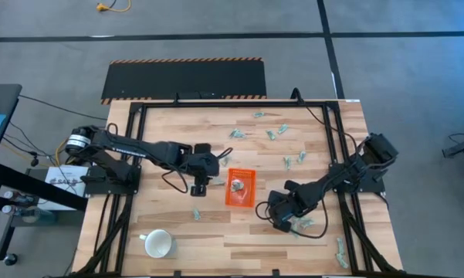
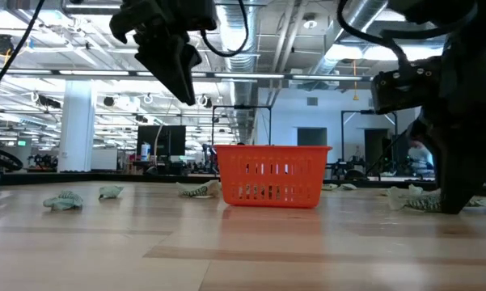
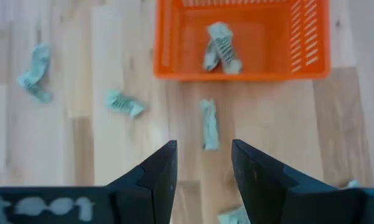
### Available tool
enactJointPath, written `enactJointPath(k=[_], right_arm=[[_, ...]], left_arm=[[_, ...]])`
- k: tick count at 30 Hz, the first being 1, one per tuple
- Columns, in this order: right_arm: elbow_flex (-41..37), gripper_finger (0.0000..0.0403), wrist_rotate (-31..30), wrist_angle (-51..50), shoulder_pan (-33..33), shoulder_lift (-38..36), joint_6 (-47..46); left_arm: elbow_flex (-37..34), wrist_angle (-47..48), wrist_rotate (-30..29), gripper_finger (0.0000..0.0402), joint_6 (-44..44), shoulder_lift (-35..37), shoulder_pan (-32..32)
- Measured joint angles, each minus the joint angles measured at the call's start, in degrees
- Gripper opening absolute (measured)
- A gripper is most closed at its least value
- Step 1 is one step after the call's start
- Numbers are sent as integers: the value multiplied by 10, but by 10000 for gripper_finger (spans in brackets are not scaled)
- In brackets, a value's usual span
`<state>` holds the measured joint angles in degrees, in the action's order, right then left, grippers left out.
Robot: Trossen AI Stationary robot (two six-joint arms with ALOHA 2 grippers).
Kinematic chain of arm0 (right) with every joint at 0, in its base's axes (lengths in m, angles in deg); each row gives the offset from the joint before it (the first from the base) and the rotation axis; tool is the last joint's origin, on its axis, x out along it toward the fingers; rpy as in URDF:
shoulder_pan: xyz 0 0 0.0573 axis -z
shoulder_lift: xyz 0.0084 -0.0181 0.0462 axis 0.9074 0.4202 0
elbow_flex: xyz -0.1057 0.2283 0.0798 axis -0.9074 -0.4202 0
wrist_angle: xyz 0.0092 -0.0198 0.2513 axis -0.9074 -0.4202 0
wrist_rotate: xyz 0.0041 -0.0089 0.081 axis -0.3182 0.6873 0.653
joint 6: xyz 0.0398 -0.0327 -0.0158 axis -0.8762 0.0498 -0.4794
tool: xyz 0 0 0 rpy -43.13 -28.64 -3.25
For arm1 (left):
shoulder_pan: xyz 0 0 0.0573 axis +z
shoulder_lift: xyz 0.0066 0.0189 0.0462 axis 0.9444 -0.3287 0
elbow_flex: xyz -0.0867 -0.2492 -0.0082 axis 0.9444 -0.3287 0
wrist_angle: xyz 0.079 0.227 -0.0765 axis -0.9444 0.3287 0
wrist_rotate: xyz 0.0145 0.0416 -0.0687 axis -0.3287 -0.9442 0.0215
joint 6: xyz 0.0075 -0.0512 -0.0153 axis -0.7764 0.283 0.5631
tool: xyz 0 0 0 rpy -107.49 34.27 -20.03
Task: Pick and place Stevia / Truvia into bins
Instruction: Put the stevia packet into the orange bin
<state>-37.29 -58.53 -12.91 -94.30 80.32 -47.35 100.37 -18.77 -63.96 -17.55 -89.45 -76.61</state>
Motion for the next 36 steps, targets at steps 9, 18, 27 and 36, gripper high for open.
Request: enactJointPath(k=[9,18,27,36], right_arm=[[37,3,-94,-23,-8,-67,47],[96,2,-160,18,49,-86,198],[101,4,-76,98,131,-76,311],[101,51,-12,102,162,-75,341]], left_arm=[[0,38,-15,142,18,15,0],[-18,12,6,142,19,15,0],[-110,-14,17,142,54,15,-2],[-156,-17,107,142,64,14,-3]])
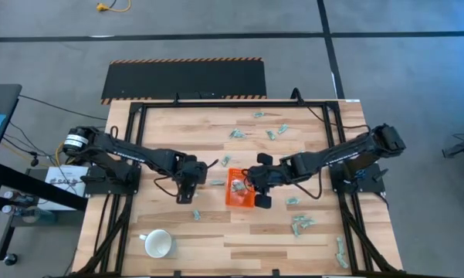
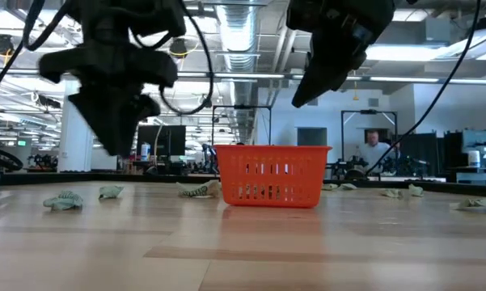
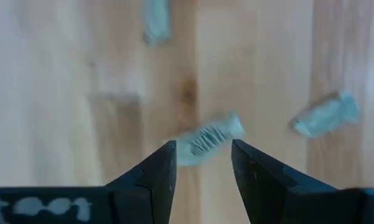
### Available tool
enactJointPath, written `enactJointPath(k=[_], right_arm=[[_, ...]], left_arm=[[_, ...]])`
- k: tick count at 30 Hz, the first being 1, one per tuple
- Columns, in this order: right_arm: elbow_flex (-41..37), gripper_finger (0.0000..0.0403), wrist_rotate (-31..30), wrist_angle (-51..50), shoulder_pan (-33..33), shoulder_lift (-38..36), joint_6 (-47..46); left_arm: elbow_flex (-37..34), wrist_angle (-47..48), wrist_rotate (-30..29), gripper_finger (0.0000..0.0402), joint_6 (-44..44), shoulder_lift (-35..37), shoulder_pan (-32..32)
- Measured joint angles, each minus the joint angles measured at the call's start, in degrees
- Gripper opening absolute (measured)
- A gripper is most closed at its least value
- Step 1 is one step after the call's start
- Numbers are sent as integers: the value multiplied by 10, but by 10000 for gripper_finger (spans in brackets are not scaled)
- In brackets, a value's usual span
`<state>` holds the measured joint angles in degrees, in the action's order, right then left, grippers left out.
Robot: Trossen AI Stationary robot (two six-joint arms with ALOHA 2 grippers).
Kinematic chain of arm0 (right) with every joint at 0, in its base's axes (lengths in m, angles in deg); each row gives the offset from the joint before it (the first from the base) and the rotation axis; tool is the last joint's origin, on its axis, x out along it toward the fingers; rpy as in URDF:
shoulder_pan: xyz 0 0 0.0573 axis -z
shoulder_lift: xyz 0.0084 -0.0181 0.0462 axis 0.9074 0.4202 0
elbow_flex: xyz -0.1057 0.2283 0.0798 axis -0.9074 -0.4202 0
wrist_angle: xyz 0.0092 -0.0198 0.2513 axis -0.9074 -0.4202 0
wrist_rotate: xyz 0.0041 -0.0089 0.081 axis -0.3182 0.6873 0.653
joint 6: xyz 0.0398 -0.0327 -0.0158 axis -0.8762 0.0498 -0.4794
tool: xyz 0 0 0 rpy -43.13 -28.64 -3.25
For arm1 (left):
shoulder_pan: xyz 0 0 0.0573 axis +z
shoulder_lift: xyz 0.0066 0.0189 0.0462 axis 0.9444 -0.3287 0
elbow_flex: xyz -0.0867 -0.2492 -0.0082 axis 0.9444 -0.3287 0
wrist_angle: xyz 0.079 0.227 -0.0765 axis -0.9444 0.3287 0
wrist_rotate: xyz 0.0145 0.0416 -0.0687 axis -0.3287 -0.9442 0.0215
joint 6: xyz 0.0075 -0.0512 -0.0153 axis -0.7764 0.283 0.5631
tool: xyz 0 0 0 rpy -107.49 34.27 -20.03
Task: Pick and place Stevia / Truvia into bins
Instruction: Put the stevia packet into the orange bin
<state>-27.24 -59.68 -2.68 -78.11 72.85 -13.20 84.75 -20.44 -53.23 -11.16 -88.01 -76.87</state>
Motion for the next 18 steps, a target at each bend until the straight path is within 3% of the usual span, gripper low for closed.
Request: enactJointPath(k=[4,9,18], right_arm=[[0,88,0,-2,1,5,0],[0,122,-1,-2,4,9,0],[0,141,-2,-42,4,9,-17]], left_arm=[[-26,2,23,142,-21,0,0],[-42,-6,3,142,-104,0,0],[-49,-65,-3,142,-179,-20,0]])
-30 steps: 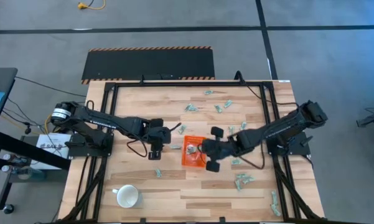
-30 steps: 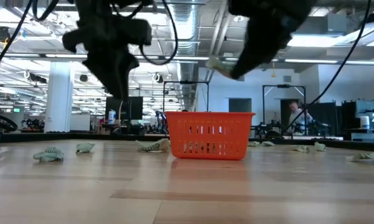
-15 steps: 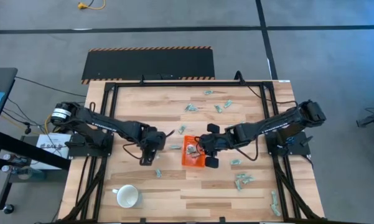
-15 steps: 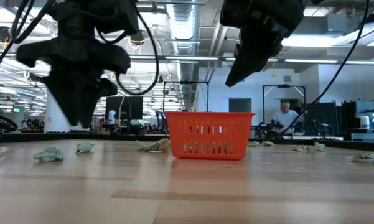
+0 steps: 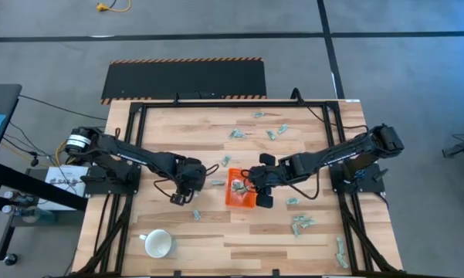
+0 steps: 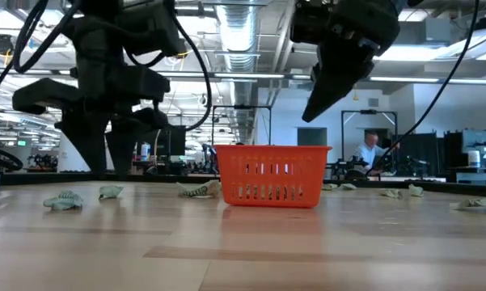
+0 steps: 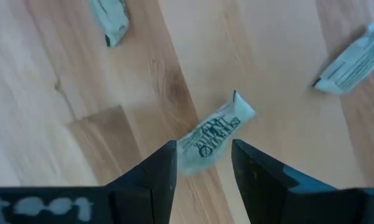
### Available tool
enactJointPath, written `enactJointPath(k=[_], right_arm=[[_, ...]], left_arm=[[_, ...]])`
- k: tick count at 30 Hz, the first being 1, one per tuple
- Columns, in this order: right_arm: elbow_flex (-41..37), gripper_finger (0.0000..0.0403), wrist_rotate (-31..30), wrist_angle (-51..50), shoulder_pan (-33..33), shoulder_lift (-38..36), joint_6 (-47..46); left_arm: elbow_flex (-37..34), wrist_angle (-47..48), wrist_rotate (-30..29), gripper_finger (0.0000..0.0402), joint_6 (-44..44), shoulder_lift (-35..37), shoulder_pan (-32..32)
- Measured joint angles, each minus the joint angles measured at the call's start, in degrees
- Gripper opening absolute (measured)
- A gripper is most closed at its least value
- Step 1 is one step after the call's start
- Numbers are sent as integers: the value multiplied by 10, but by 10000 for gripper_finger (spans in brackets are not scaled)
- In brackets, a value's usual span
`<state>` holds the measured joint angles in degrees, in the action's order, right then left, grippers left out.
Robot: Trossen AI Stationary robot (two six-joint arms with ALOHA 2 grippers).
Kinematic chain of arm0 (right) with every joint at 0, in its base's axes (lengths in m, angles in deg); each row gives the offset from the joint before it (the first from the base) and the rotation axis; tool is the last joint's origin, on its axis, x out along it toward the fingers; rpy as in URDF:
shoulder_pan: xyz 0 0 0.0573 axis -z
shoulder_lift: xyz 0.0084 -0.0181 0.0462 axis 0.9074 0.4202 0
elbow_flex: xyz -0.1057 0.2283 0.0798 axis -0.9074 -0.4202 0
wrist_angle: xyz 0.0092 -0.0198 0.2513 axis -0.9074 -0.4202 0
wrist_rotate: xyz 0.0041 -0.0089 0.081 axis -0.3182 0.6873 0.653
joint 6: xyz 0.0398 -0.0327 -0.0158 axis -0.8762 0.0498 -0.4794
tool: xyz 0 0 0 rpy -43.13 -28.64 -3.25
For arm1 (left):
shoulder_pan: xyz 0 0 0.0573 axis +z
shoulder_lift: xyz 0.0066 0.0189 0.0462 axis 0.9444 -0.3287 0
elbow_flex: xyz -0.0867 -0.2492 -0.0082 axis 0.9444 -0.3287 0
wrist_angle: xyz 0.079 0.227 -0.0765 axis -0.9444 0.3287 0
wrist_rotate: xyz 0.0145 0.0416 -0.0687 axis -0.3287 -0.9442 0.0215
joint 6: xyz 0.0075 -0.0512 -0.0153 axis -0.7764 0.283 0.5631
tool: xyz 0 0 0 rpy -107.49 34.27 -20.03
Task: Pick and place Stevia / Truvia into bins
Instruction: Put the stevia packet into the orange bin
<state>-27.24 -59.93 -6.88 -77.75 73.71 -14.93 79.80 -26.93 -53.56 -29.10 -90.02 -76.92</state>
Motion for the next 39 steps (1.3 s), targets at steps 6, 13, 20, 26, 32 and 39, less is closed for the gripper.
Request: enactJointPath(k=[6,13,20,26,32,39], right_arm=[[0,132,-10,-10,-9,0,-4],[0,118,-60,-68,-28,-3,-53],[0,103,-63,-195,-62,-4,-164],[0,98,-66,-284,-89,-4,-254],[0,98,-75,-315,-92,-4,-279],[0,98,-61,-359,-95,-4,-297]], left_arm=[[0,-6,0,142,-21,-43,-3],[0,-11,-9,142,-20,-42,-3],[1,-12,-14,116,38,-42,-3],[1,-13,-15,23,67,-42,-3],[9,-3,-20,6,82,-42,-3],[77,49,-57,1,81,-26,-3]])
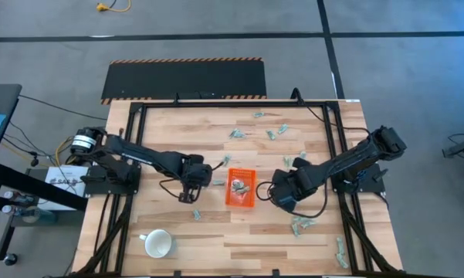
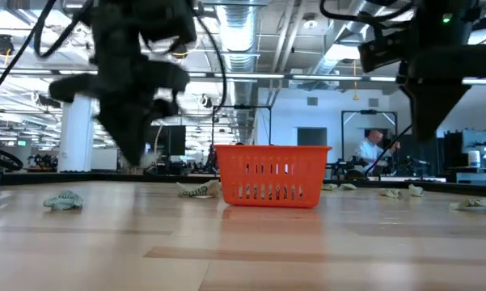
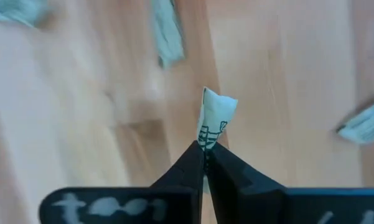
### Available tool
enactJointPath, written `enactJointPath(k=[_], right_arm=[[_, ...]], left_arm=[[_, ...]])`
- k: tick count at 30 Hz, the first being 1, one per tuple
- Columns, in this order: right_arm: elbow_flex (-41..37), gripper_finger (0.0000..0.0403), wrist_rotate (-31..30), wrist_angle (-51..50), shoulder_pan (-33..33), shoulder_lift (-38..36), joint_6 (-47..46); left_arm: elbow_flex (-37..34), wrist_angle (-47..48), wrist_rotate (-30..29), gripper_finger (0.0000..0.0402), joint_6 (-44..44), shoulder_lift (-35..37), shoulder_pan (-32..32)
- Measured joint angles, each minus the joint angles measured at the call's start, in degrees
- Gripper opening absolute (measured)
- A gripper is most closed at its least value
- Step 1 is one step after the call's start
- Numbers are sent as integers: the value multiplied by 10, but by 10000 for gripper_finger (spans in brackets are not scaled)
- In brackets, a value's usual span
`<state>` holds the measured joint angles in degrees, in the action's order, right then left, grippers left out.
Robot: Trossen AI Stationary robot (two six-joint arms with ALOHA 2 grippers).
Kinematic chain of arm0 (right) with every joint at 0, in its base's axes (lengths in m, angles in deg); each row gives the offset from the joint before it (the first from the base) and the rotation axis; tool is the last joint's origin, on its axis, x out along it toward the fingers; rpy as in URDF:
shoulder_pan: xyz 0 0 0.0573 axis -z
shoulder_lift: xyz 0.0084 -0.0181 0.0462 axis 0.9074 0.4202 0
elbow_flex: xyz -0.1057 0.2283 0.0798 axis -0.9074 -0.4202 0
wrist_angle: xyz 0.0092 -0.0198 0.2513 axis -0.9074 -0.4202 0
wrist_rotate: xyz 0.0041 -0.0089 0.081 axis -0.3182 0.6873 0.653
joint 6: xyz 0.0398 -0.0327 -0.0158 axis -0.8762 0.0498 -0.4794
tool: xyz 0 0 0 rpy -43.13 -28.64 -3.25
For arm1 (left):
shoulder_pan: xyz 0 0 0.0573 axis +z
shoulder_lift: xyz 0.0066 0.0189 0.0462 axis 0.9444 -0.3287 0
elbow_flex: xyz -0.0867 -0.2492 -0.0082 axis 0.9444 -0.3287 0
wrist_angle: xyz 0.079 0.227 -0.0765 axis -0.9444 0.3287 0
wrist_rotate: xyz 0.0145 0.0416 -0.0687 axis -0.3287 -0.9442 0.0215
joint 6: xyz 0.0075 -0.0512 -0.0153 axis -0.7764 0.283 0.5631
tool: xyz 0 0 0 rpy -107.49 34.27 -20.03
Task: Pick and place Stevia / Truvia into bins
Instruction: Put the stevia packet into the orange bin
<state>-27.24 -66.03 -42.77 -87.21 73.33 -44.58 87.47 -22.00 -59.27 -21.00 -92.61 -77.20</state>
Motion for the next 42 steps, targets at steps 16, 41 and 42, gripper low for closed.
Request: enactJointPath(k=[16,41,42], right_arm=[[-87,98,22,21,-34,-74,-75],[-142,98,63,109,-53,-110,-99],[-142,98,62,108,-53,-110,-101]], left_arm=[[70,-248,128,0,-35,27,44],[106,-292,169,21,-38,-119,71],[108,-291,169,29,-40,-125,71]])
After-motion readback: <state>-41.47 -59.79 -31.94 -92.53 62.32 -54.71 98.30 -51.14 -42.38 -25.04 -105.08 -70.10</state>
